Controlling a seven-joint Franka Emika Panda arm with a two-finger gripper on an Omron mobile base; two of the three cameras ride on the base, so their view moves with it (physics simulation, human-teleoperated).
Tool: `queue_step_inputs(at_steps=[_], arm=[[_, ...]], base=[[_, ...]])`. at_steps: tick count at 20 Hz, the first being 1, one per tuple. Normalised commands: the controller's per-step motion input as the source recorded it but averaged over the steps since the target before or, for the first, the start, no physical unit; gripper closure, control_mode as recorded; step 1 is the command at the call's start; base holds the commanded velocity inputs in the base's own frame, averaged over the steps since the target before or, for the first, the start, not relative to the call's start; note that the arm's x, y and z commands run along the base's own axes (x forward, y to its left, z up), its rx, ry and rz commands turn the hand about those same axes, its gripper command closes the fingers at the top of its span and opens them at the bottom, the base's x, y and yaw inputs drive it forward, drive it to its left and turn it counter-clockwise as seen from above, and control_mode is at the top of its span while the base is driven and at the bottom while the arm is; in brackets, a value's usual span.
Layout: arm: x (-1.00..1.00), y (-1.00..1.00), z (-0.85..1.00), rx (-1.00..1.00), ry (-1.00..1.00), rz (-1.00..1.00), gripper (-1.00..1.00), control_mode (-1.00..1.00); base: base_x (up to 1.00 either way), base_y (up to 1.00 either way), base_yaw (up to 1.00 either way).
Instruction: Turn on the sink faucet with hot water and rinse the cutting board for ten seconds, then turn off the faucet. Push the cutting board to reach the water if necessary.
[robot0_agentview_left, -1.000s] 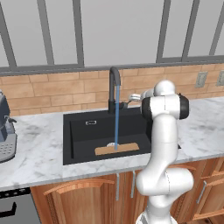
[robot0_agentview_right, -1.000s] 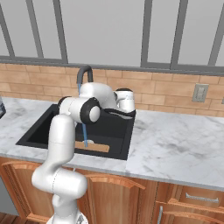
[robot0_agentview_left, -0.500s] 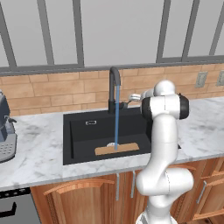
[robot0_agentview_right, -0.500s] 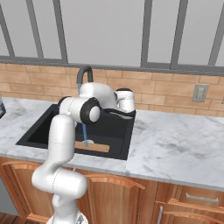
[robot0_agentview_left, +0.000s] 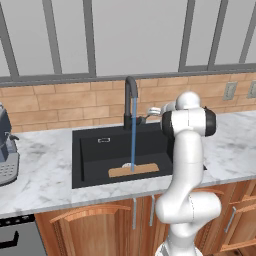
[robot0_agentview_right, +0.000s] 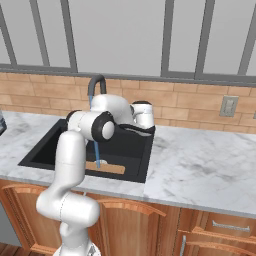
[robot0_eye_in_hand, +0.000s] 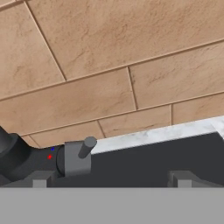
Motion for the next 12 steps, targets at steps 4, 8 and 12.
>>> queue_step_inputs(at_steps=[4,8,12], arm=[[0.00,0.00,0.00,0.00,0.00,0.00,-1.00,-1.00],[0.00,0.00,0.00,0.00,0.00,0.00,-1.00,-1.00],[0.00,0.00,0.00,0.00,0.00,0.00,-1.00,-1.00]], base=[[0.00,0.00,0.00],[0.00,0.00,0.00],[0.00,0.00,0.00]])
